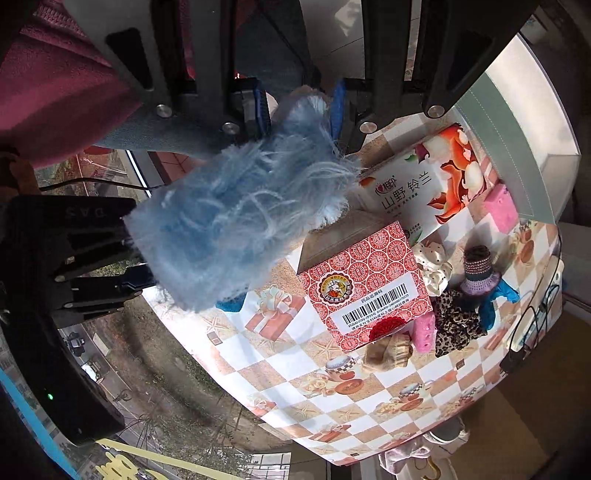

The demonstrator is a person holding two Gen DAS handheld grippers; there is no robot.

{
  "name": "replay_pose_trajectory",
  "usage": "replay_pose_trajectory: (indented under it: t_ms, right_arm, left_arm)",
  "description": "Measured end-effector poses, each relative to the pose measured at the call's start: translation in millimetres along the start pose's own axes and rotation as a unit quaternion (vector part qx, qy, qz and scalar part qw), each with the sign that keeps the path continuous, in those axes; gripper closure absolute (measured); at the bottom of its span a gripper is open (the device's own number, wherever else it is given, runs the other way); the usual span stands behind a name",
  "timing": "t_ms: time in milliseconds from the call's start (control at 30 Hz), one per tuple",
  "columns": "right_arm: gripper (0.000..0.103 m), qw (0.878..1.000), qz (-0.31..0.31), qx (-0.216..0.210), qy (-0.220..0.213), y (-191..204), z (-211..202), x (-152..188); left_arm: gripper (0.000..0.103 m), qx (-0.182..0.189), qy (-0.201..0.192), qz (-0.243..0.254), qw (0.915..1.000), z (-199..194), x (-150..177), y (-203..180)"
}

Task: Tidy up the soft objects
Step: 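Lift both held items and carry them toward the white box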

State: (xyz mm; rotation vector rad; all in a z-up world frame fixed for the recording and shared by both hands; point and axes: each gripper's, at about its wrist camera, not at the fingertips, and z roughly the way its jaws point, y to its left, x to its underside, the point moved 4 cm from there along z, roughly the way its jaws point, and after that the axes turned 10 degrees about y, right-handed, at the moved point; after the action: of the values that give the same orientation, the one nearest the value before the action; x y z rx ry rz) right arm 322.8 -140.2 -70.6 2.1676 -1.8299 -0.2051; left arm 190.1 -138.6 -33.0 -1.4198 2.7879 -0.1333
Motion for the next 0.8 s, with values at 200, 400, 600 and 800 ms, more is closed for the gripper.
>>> replay_pose_trajectory:
  t_ms: [200, 400, 600, 800]
  right_arm:
    - [0.069, 0.999, -0.038, -0.001, 0.013, 50, 10, -3]
    - [0.069, 0.997, -0.079, 0.000, 0.021, 116, 16, -9]
    - [0.069, 0.991, -0.131, 0.025, 0.011, 180, 18, -32]
    - [0.069, 0.981, -0.190, 0.033, -0.003, 246, 19, -64]
  left_arm:
    - [0.073, -0.001, -0.019, -0.015, 0.9997, -7, 45, 47]
    - [0.073, 0.001, -0.035, -0.038, 0.9987, -15, 82, 103]
    - [0.073, 0.000, -0.066, -0.103, 0.9925, -26, 115, 161]
    - [0.073, -0.008, -0.093, -0.193, 0.9768, -33, 157, 219]
